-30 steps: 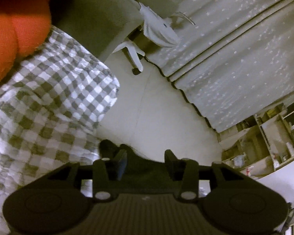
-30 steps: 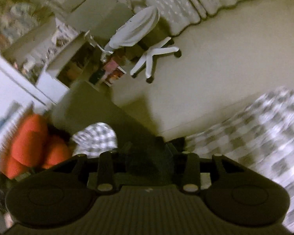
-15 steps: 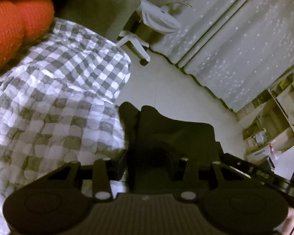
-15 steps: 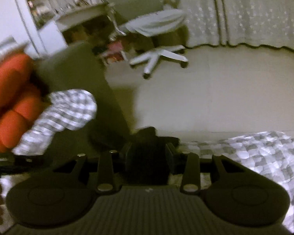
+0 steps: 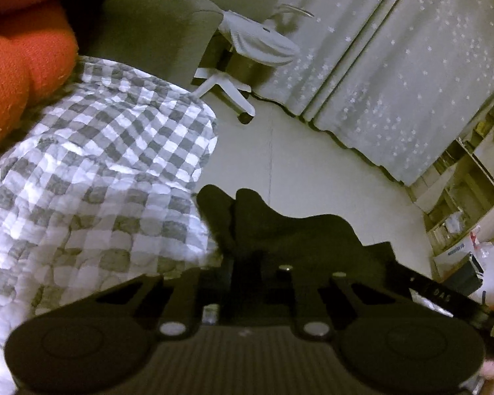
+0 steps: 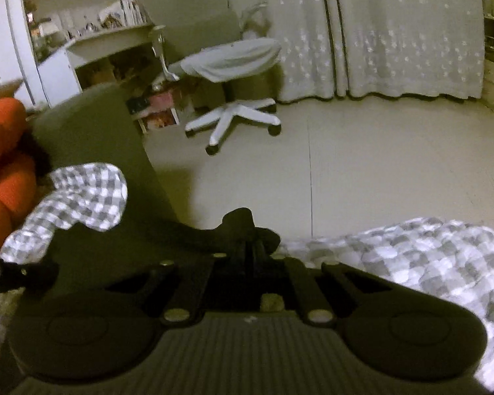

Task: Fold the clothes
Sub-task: 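Lower the held black garment end back onto the bed with both grippers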

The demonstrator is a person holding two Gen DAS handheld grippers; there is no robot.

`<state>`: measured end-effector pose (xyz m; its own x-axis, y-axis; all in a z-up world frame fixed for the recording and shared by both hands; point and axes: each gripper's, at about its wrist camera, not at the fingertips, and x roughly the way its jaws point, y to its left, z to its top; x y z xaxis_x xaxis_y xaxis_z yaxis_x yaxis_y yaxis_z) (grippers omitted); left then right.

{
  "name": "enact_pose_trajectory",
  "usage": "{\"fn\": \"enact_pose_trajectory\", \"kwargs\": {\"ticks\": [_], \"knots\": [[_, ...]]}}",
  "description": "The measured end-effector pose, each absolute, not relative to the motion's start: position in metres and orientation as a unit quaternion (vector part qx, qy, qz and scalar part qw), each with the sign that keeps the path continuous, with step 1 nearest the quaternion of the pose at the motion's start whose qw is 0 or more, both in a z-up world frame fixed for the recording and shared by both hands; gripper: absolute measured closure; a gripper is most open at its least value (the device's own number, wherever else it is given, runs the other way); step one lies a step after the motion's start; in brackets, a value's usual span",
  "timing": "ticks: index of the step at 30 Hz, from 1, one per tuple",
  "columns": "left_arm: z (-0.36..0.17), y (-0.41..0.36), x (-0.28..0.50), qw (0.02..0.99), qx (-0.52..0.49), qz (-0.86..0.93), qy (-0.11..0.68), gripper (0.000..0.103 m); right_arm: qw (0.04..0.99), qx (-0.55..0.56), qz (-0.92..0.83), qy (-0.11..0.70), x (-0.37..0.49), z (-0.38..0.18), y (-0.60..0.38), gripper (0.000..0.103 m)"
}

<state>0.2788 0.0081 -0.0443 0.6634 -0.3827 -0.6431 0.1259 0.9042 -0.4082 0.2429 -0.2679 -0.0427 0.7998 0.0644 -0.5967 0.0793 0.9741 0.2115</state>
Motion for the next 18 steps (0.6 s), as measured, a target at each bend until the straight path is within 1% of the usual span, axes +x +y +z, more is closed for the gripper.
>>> {"fn": "enact_pose_trajectory", "kwargs": {"ticks": [4, 6, 8, 10, 12, 13, 16, 18], "knots": [[-0.043, 0.012, 0.275, 0.903, -0.164, -0.131, 0.375, 0.087, 0.933, 0.148, -0.007, 0.329, 0.249, -0.044, -0.275, 0.098], [-0.040, 0.016, 0.271, 0.902, -0.167, -0.131, 0.376, 0.083, 0.933, 0.157, -0.016, 0.324, 0.244, -0.040, -0.278, 0.095], [-0.034, 0.020, 0.263, 0.903, -0.164, -0.131, 0.374, 0.076, 0.939, 0.146, -0.034, 0.309, 0.233, -0.032, -0.278, 0.086], [-0.024, 0.026, 0.248, 0.908, -0.159, -0.132, 0.365, 0.074, 0.943, 0.140, -0.037, 0.300, 0.220, -0.022, -0.280, 0.083], [-0.014, 0.030, 0.234, 0.909, -0.157, -0.133, 0.363, 0.072, 0.943, 0.147, -0.021, 0.298, 0.204, -0.011, -0.284, 0.067], [-0.008, 0.031, 0.226, 0.910, -0.156, -0.130, 0.363, 0.072, 0.943, 0.149, -0.012, 0.297, 0.195, -0.006, -0.286, 0.065], [0.006, 0.034, 0.203, 0.911, -0.153, -0.118, 0.364, 0.072, 0.940, 0.146, -0.006, 0.309, 0.174, 0.007, -0.285, 0.065], [0.013, 0.037, 0.185, 0.910, -0.158, -0.111, 0.367, 0.072, 0.930, 0.150, -0.012, 0.334, 0.162, 0.012, -0.283, 0.065]]}}
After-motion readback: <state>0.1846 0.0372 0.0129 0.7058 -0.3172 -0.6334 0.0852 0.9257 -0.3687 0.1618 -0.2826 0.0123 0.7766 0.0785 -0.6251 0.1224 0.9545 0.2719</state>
